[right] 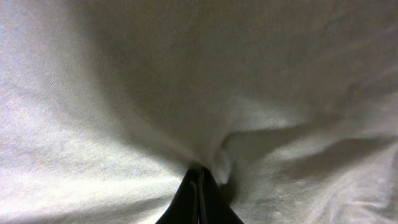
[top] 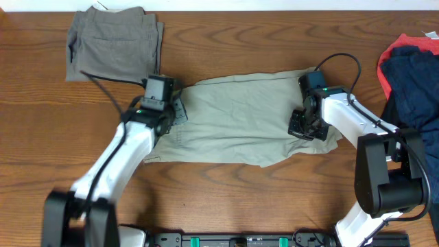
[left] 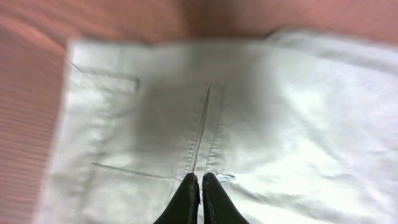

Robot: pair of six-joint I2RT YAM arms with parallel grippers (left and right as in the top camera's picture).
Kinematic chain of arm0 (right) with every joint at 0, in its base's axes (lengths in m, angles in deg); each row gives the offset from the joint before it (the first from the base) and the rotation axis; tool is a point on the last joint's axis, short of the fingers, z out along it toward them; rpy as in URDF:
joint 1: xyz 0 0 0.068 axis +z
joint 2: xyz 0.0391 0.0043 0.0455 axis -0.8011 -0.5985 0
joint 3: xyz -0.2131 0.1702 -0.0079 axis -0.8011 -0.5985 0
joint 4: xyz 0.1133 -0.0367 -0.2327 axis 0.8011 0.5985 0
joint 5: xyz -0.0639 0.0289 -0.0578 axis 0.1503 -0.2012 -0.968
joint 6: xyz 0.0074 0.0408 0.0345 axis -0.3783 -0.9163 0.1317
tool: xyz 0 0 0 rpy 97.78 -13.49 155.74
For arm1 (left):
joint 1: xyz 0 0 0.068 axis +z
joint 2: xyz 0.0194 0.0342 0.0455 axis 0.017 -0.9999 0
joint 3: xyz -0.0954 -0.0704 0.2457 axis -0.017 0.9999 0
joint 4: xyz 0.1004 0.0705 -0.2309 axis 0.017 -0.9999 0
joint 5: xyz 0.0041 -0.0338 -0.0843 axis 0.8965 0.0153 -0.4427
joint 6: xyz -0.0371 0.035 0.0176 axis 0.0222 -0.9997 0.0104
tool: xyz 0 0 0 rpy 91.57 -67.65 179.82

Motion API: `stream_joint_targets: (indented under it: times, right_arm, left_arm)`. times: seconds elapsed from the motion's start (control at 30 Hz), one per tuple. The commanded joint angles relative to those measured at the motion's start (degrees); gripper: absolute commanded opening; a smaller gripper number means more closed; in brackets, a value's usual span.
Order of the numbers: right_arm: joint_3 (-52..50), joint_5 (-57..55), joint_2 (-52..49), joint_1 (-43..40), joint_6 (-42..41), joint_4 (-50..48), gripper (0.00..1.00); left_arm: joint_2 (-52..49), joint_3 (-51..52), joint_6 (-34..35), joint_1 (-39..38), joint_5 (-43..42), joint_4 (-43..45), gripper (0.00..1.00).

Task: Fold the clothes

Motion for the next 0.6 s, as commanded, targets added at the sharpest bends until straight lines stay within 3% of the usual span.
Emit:
stream_joint_targets:
  times: [0.0, 0.17, 0.3, 0.57]
  right_arm:
    - [-0.2, -5.0, -1.0, -0.8, -1.8, 1.0, 0.01]
    - [-0.2, -7.6, -1.0, -2.4, -5.4, 3.9, 0.01]
    - [-0.2, -6.0, -1.0, -3.0, -5.4, 3.8, 0.01]
    - [-0.2, -1.8, -1.0, -1.4, -3.2, 2.4, 0.01]
  left_arm:
    - [4.8, 0.1, -1.5, 0.1, 2.0, -2.0, 0.07]
    - [5.5, 0.2, 0.4, 0.1, 0.9, -3.7, 0.07]
    - [1.6, 0.2, 0.5, 0.1, -5.8, -2.0, 0.07]
    - [-13.2, 0.2, 0.8, 0.0, -15.7, 18.1, 0.07]
